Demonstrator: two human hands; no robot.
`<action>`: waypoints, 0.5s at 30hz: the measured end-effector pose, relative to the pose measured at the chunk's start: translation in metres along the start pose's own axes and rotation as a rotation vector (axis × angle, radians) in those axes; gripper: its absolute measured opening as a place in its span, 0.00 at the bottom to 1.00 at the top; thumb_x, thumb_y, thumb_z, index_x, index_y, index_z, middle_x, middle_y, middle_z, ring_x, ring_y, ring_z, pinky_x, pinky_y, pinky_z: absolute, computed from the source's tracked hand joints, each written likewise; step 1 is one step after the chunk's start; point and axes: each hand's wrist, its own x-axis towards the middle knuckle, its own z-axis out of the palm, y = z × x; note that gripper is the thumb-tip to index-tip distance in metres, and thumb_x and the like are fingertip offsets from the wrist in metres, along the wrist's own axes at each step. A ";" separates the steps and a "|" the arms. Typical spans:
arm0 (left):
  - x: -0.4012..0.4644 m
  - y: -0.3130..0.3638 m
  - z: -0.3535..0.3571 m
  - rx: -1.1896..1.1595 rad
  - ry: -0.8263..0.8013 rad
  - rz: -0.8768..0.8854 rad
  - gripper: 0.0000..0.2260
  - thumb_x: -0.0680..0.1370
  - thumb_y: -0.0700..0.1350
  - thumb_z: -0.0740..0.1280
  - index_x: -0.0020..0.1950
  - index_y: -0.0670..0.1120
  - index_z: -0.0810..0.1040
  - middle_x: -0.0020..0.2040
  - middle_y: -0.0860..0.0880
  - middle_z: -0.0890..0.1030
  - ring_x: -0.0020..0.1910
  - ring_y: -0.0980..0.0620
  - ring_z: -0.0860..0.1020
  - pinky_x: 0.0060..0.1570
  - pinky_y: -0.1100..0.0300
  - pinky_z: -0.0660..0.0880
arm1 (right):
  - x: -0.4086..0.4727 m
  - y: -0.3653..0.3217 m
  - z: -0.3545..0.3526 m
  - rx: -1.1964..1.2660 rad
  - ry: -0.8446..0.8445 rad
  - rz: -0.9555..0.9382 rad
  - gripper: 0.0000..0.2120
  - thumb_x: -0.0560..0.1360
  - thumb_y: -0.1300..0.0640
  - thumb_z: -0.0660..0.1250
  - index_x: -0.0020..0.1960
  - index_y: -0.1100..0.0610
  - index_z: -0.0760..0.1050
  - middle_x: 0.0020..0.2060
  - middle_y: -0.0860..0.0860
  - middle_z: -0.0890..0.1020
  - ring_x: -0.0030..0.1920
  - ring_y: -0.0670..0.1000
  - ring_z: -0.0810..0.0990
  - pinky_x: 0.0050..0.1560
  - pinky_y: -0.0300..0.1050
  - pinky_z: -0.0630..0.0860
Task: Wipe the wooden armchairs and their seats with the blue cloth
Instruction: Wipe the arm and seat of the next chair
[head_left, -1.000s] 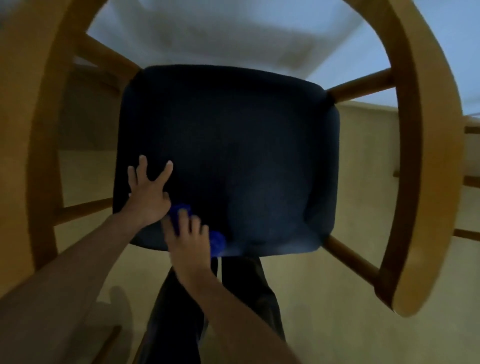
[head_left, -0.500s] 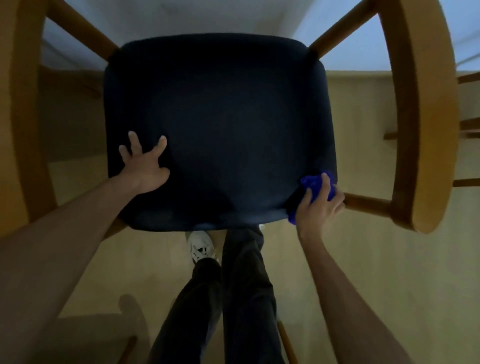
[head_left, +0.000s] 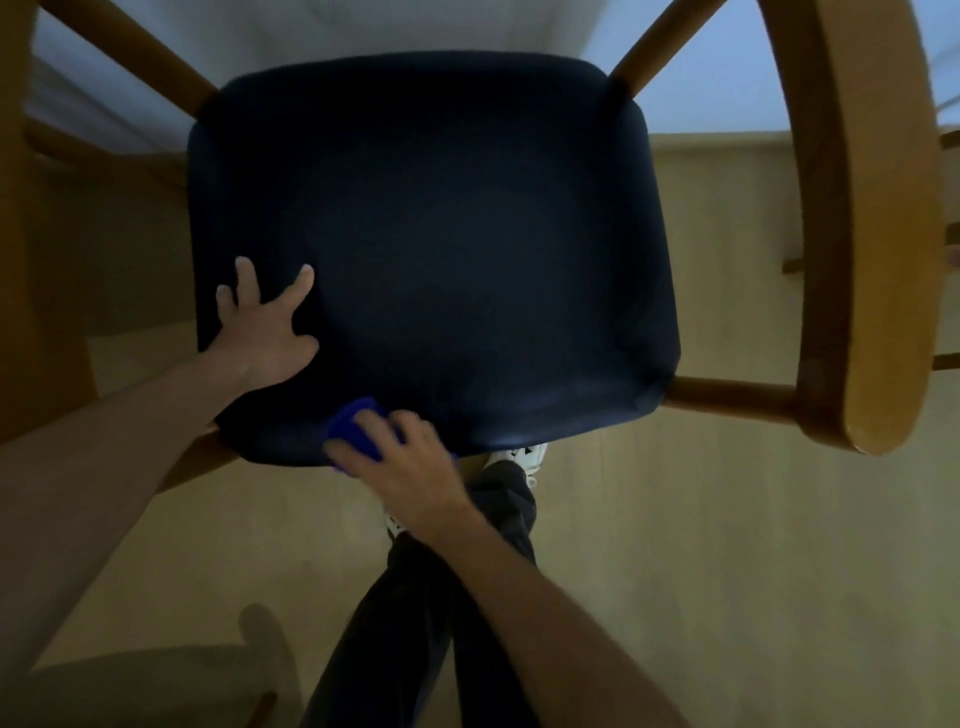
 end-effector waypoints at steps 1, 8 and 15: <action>0.000 0.000 0.002 0.005 0.009 -0.001 0.34 0.80 0.44 0.62 0.77 0.63 0.44 0.76 0.49 0.30 0.75 0.40 0.35 0.72 0.39 0.50 | -0.012 0.029 -0.012 -0.025 0.023 0.067 0.22 0.71 0.58 0.61 0.64 0.46 0.72 0.63 0.54 0.67 0.51 0.59 0.69 0.48 0.52 0.74; -0.001 0.006 0.007 0.035 0.095 0.026 0.36 0.77 0.45 0.68 0.77 0.57 0.49 0.75 0.46 0.29 0.74 0.38 0.33 0.68 0.29 0.52 | -0.032 0.179 -0.092 0.004 0.250 0.878 0.19 0.77 0.60 0.61 0.68 0.52 0.70 0.65 0.61 0.67 0.60 0.66 0.67 0.64 0.60 0.65; 0.002 0.011 0.007 0.118 -0.010 0.005 0.48 0.73 0.54 0.72 0.77 0.54 0.38 0.70 0.41 0.21 0.71 0.34 0.27 0.67 0.29 0.54 | 0.071 0.209 -0.109 0.048 0.438 1.241 0.20 0.79 0.55 0.59 0.70 0.54 0.66 0.65 0.65 0.67 0.64 0.67 0.66 0.67 0.55 0.59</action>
